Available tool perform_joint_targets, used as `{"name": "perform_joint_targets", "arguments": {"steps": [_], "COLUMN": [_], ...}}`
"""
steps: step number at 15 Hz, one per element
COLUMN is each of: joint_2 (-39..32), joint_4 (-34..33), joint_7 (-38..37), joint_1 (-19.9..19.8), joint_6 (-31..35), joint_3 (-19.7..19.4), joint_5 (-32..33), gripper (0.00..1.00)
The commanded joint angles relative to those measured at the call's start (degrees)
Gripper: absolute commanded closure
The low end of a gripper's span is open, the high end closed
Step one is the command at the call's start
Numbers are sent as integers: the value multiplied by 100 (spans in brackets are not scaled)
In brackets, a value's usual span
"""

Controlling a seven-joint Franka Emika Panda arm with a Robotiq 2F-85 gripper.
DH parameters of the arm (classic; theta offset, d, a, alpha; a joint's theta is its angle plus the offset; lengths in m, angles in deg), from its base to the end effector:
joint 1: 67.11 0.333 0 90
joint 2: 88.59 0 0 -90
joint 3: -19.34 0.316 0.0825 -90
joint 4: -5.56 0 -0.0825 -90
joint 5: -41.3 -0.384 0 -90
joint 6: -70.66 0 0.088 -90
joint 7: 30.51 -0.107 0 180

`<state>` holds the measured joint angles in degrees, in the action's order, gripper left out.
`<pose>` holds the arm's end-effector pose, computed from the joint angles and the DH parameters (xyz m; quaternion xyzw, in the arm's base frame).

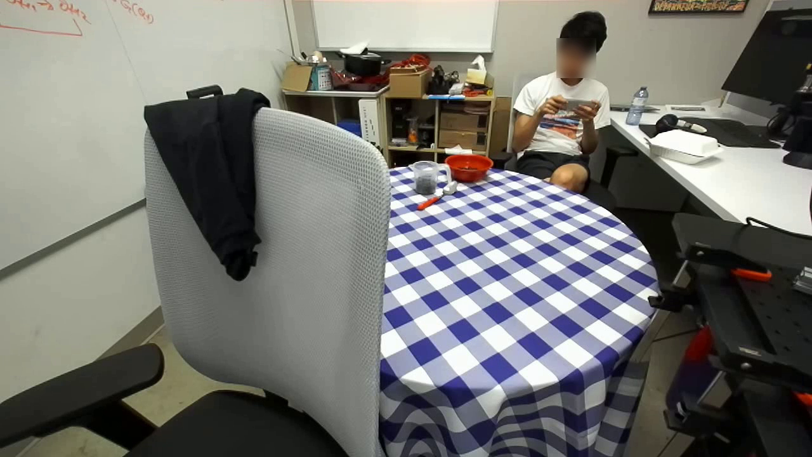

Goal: Pick the cloth on the back rest of the chair and on the table

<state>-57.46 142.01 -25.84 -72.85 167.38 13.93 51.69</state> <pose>0.3605 -0.0921 0.5050 0.9946 -0.0303 -0.0830 0.0542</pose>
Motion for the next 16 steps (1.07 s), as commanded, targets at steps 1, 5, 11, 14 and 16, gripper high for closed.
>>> {"name": "perform_joint_targets", "arguments": {"steps": [1, 5, 11, 14, 16], "joint_2": [-971, -2040, -3468, -3977, -4221], "joint_4": [-918, -1817, -3277, -3841, -4106], "joint_7": [-1015, -2129, -3331, -3917, -4270], "joint_1": [64, 85, 84, 112, 130], "joint_6": [-246, 156, 739, 1130, 1472], "joint_3": [185, 335, 253, 216, 215], "joint_5": [-748, -1548, -2588, -3061, -3381], "gripper": [0, 0, 0, 0, 0]}}
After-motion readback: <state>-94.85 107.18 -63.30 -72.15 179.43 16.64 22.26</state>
